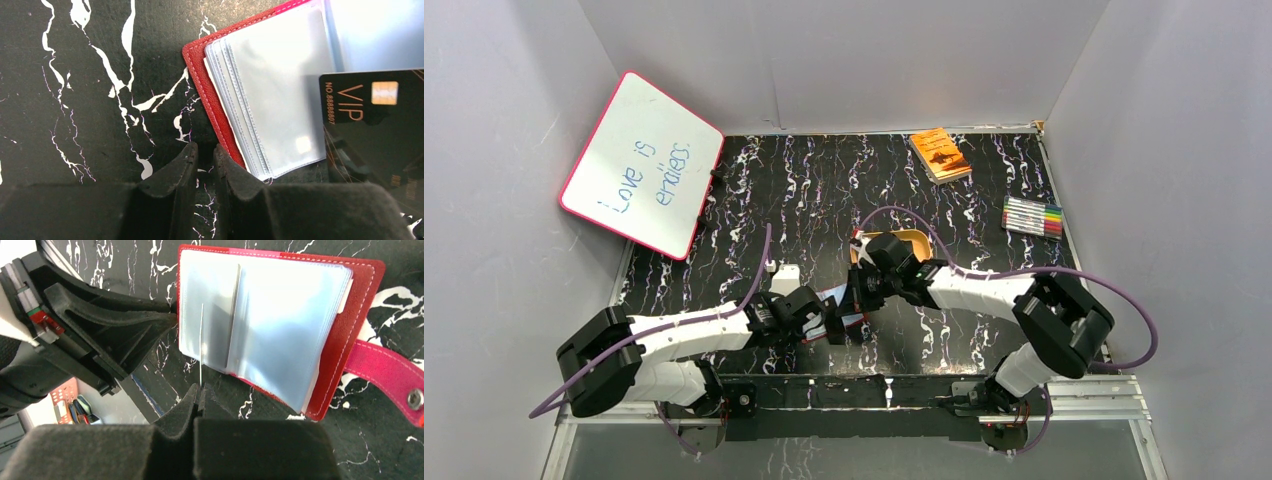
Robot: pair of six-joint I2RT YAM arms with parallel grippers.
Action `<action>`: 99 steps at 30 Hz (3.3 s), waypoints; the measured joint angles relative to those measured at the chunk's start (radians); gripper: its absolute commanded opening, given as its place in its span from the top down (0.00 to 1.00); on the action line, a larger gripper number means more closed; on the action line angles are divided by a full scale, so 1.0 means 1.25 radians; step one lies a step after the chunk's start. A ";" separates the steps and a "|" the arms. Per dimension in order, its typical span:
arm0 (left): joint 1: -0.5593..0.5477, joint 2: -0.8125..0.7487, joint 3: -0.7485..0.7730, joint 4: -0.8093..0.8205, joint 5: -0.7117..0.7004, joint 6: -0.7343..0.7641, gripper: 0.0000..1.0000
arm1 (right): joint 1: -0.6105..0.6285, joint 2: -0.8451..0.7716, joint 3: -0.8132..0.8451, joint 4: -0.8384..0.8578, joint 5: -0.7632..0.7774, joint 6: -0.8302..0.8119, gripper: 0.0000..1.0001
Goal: Put the credit cards into the card holder
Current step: Turn over the card slot in the card holder, then insert the credit card into the card holder.
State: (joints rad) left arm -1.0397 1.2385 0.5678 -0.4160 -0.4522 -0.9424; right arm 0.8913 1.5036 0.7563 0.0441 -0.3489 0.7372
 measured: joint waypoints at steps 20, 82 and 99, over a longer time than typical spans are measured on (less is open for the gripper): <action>0.020 0.019 0.006 0.030 -0.007 0.037 0.80 | 0.002 0.062 0.029 -0.005 -0.028 0.026 1.00; 0.192 0.059 0.012 0.164 0.117 0.043 0.81 | -0.185 0.089 -0.065 0.179 -0.170 0.015 1.00; 0.196 0.058 0.011 0.167 0.124 0.042 0.81 | -0.201 0.058 -0.111 0.198 -0.149 0.042 1.00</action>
State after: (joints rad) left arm -0.7948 1.3106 0.5812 -0.2077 -0.2977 -0.8894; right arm 0.6403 1.5764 0.6170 0.2920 -0.5354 0.7902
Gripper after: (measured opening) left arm 0.192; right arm 0.011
